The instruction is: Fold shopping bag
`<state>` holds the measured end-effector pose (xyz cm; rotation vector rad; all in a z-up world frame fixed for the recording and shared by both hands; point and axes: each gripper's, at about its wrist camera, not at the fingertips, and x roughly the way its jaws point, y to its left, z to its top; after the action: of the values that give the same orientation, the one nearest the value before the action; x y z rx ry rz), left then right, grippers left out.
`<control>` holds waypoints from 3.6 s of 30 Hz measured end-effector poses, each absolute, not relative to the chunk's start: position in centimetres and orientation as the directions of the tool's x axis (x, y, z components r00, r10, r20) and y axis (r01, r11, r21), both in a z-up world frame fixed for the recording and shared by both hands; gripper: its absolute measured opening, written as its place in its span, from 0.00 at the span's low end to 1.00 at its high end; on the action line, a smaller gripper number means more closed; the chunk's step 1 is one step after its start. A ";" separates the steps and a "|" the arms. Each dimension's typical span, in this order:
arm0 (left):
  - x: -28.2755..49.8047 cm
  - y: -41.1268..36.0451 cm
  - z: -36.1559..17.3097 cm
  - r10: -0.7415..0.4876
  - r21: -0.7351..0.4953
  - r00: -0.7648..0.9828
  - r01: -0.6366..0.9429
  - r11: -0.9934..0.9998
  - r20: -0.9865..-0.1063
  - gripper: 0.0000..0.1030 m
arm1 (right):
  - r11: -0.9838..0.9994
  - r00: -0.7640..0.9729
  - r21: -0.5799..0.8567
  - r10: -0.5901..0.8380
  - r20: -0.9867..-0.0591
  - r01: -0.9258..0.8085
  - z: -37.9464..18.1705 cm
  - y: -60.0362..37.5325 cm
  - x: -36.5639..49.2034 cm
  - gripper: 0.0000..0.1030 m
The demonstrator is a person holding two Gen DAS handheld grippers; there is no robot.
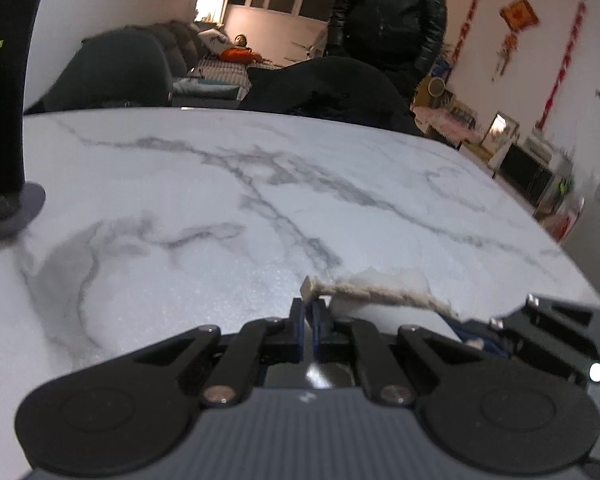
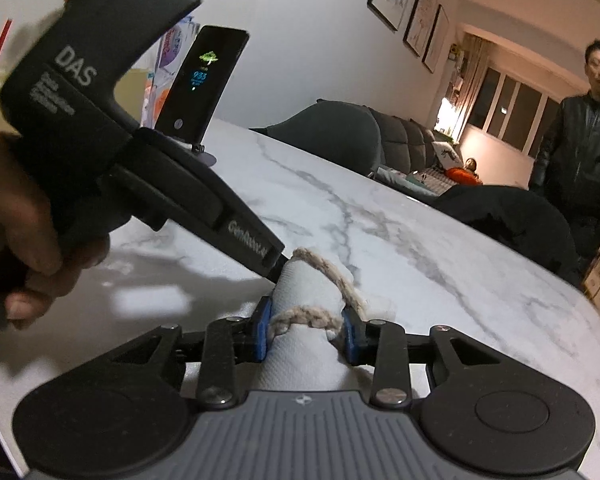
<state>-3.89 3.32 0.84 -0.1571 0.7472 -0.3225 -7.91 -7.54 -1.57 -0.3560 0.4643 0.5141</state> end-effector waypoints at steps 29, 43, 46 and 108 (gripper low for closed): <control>4.3 3.7 -0.9 -0.517 -0.519 0.511 0.154 0.841 -0.687 0.05 | 0.780 0.751 -0.211 0.432 -0.499 -0.589 -1.6 -9.1 -7.6 0.32; 4.4 2.5 -0.4 -0.511 -0.465 0.480 0.221 0.857 -0.713 0.06 | 0.772 0.505 -0.068 0.342 -0.793 -0.631 1.6 -7.8 -0.6 0.43; 4.5 2.5 -0.2 -0.511 -0.464 0.480 0.223 0.857 -0.713 0.06 | 0.733 0.525 -0.168 0.289 -0.800 -0.659 1.0 -6.6 -0.6 0.40; 1.5 8.7 1.3 -0.812 -0.796 0.431 0.282 0.536 -0.394 0.43 | 0.512 0.589 0.743 0.784 -0.198 -0.431 -0.4 -22.2 -3.2 0.31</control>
<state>1.53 8.70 1.28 -0.7127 0.8679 -0.7592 -3.22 -22.17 -0.43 0.7028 0.5659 0.7791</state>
